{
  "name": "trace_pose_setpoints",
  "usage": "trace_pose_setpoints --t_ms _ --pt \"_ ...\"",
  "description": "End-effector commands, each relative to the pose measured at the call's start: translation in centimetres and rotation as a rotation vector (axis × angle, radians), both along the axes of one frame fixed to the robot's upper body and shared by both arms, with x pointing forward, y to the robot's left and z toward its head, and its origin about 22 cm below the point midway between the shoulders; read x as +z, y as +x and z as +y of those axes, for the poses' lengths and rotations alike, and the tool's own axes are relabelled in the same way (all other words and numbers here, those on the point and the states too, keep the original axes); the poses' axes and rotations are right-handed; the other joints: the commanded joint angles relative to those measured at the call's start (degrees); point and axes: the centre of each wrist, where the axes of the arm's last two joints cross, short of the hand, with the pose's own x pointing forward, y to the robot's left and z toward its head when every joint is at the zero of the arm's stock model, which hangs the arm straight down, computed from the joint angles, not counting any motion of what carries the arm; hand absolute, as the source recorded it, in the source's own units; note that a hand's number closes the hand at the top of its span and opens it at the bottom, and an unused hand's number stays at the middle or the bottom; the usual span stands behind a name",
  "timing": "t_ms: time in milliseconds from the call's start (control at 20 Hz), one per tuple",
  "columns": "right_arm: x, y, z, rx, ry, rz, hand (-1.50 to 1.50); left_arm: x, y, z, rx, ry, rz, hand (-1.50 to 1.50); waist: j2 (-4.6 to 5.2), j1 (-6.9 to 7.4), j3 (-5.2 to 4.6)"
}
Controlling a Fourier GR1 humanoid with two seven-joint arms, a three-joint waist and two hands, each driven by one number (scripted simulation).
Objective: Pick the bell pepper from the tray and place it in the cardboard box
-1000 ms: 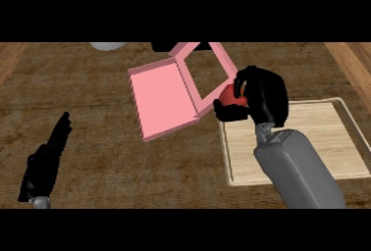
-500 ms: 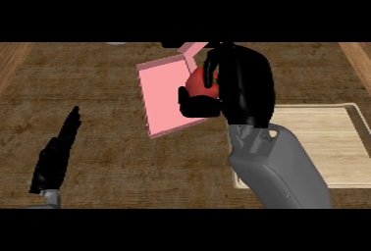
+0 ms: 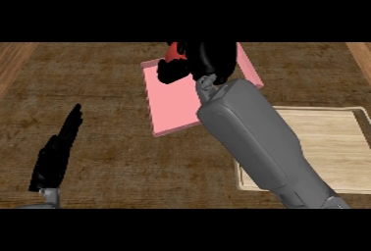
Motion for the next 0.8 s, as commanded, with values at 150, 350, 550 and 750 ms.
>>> trace_pose_setpoints --t_ms 150,350,550,750 --pt "-1.5 4.7 0.8 -0.015 0.013 0.101 1.50 -0.4 0.2 0.5 -0.003 -0.009 0.007 0.00 0.29 0.74 -0.02" --pt "-5.0 6.1 0.4 -0.056 -0.029 0.175 1.50 0.4 0.6 -0.7 -0.057 -0.006 -0.017 0.00 0.66 2.06 -0.02" --pt "-7.7 7.2 -1.4 -0.106 0.064 0.214 -1.50 0.2 1.0 -0.1 -0.028 -0.019 -0.013 0.00 0.92 2.22 -0.01" --pt "-7.3 7.6 -0.7 -0.135 0.081 0.220 -1.50 1.2 1.7 -1.1 -0.074 0.000 -0.015 0.00 1.07 3.85 -0.02"
